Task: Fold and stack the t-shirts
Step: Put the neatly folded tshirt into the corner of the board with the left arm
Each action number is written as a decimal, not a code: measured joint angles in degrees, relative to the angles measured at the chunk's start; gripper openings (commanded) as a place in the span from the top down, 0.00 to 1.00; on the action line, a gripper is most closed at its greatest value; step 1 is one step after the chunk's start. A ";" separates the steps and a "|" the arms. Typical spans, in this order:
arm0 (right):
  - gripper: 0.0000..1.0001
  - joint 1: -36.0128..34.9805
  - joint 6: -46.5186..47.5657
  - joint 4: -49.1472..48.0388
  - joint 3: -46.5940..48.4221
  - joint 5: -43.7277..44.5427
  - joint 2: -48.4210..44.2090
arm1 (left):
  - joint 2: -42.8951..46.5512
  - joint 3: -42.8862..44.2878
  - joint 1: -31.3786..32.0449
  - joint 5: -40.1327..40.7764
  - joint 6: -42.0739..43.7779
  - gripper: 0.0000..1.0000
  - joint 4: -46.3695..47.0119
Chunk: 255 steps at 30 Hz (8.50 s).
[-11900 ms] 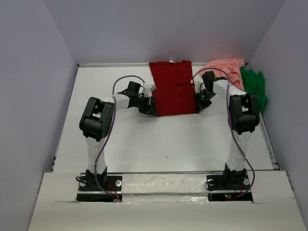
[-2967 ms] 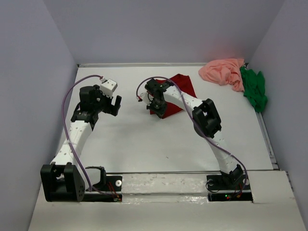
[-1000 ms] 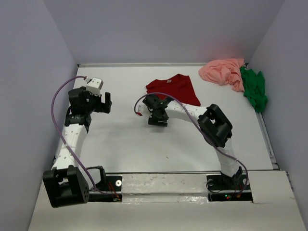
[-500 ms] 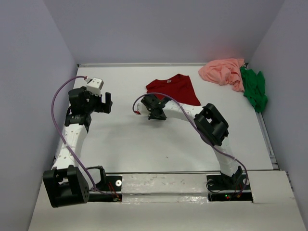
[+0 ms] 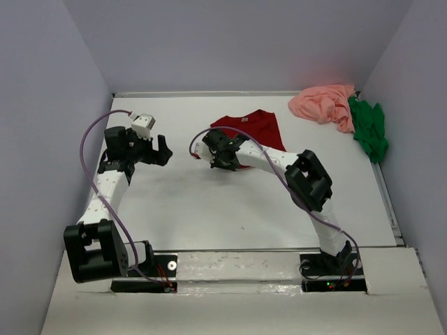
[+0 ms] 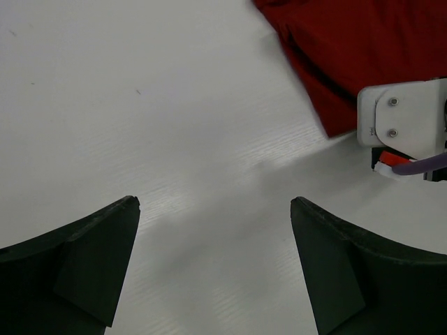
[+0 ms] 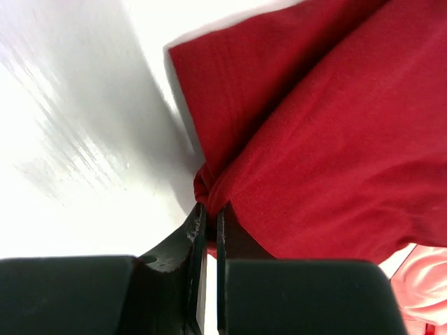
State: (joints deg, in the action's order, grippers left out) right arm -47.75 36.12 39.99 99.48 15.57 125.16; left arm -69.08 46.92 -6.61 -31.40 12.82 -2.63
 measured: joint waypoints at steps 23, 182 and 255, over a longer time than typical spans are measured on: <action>1.00 0.00 -2.49 6.38 12.31 -1.01 0.13 | -25.55 -0.07 -0.66 -8.83 -24.09 0.01 9.73; 0.00 36.06 -11.93 0.07 -34.75 -19.47 -55.43 | -65.33 79.89 -16.61 20.00 21.18 1.00 -45.68; 1.00 37.57 -11.76 2.54 -32.57 -21.68 -42.10 | -59.98 61.16 -14.08 35.74 14.32 1.00 -12.61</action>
State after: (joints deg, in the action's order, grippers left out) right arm -10.17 24.36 42.52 66.92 -6.11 83.07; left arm -129.05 108.07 -20.69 4.34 27.14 -15.25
